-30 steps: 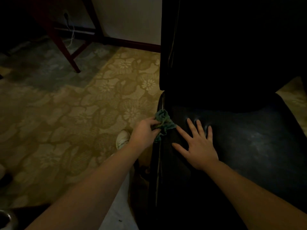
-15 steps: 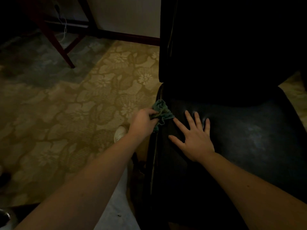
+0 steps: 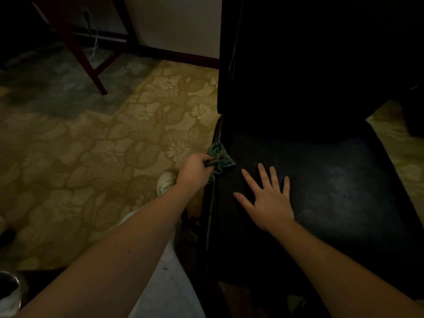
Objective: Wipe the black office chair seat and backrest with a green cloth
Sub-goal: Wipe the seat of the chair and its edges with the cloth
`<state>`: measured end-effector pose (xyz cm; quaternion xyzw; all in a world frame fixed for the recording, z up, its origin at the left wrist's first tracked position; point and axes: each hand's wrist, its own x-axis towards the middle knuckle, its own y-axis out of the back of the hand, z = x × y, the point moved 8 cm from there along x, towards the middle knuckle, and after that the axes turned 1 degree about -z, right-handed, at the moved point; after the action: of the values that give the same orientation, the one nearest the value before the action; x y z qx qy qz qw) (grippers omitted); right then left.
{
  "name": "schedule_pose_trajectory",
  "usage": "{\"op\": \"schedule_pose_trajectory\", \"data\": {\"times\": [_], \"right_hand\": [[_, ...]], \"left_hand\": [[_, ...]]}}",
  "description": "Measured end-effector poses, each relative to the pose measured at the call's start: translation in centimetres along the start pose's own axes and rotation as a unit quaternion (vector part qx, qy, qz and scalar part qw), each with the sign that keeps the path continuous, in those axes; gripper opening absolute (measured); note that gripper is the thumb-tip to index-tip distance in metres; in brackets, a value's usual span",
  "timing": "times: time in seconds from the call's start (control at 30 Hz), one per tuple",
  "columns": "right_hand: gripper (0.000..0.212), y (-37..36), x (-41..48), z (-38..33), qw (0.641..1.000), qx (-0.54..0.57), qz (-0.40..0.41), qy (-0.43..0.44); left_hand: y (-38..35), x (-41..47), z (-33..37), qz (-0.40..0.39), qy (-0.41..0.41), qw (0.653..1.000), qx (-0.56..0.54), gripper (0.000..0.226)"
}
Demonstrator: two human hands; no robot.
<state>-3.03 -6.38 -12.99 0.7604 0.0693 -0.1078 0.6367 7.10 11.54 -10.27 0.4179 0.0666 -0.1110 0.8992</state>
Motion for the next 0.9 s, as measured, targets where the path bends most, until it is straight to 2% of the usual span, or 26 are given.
{"op": "schedule_pose_trajectory", "data": {"times": [0.1, 0.2, 0.4, 0.6, 0.9], "right_hand": [[0.078, 0.0, -1.2, 0.8, 1.0, 0.006, 0.009, -0.029], [0.08, -0.1, -1.4, 0.9, 1.0, 0.0, 0.019, -0.023], [0.072, -0.7, -1.5, 1.2, 0.998, -0.011, 0.067, -0.011], [0.071, -0.7, -0.8, 0.7, 0.997, -0.008, 0.066, -0.042], [0.073, -0.5, -1.0, 0.6, 0.995, -0.002, 0.093, -0.034]], "left_hand": [[0.2, -0.7, -0.2, 0.002, 0.001, 1.0, -0.004, 0.035], [-0.2, -1.9, -0.9, -0.005, -0.002, 1.0, 0.0, 0.033], [-0.2, -1.0, -0.9, -0.024, -0.002, 1.0, 0.014, 0.035], [-0.3, -1.4, -0.9, -0.02, 0.0, 1.0, 0.018, 0.036], [-0.3, -2.0, -0.9, -0.015, -0.032, 0.998, 0.044, 0.035]]}}
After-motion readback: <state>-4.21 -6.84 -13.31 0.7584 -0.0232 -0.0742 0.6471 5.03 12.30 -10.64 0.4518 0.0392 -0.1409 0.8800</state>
